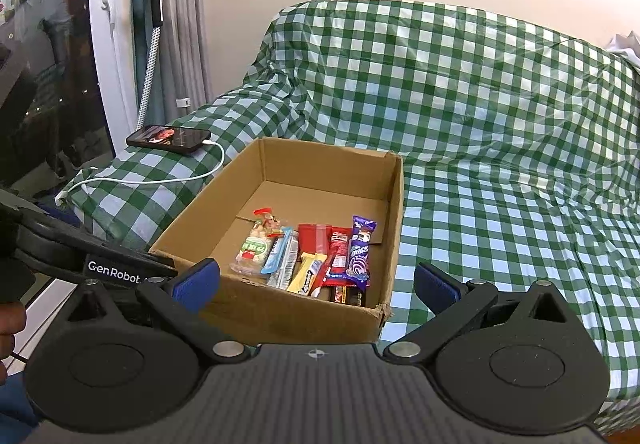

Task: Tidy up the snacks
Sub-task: 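Lift both open tools away from the box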

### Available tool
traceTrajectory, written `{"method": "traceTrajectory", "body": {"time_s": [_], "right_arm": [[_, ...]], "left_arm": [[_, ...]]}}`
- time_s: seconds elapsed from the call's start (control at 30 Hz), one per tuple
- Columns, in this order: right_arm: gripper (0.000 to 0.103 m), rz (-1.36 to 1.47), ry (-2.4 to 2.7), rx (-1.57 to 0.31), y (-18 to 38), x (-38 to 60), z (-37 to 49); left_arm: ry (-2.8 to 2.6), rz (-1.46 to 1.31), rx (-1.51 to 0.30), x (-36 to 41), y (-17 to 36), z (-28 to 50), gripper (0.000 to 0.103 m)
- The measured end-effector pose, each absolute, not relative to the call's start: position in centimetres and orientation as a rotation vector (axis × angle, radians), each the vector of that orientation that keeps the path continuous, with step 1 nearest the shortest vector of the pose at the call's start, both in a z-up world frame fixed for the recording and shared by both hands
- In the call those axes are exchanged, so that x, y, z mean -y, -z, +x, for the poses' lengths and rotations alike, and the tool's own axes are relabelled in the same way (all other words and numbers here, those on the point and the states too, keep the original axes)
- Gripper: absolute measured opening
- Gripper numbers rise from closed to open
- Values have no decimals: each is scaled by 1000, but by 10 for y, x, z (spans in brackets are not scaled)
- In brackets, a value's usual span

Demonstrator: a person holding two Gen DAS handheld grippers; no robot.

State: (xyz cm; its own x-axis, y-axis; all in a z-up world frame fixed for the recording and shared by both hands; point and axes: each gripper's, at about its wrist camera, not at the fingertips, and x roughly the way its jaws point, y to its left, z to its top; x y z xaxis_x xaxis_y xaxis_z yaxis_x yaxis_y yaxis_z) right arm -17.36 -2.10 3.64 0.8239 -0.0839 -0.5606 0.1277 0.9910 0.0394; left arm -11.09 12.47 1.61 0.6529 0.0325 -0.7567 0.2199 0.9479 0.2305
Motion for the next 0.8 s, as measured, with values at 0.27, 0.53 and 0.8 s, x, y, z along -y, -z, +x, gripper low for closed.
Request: {"method": "traceTrajectory", "body": {"time_s": [0.27, 0.53, 0.8], "right_arm": [[102, 82, 110, -598, -35, 23, -169], [102, 84, 111, -609, -32, 26, -163], [102, 78, 98, -616, -29, 29, -146]], "left_arm": [[102, 320, -861, -125, -16, -108, 103], [100, 334, -873, -122, -11, -100, 103], [86, 344, -869, -118, -9, -89, 103]]}}
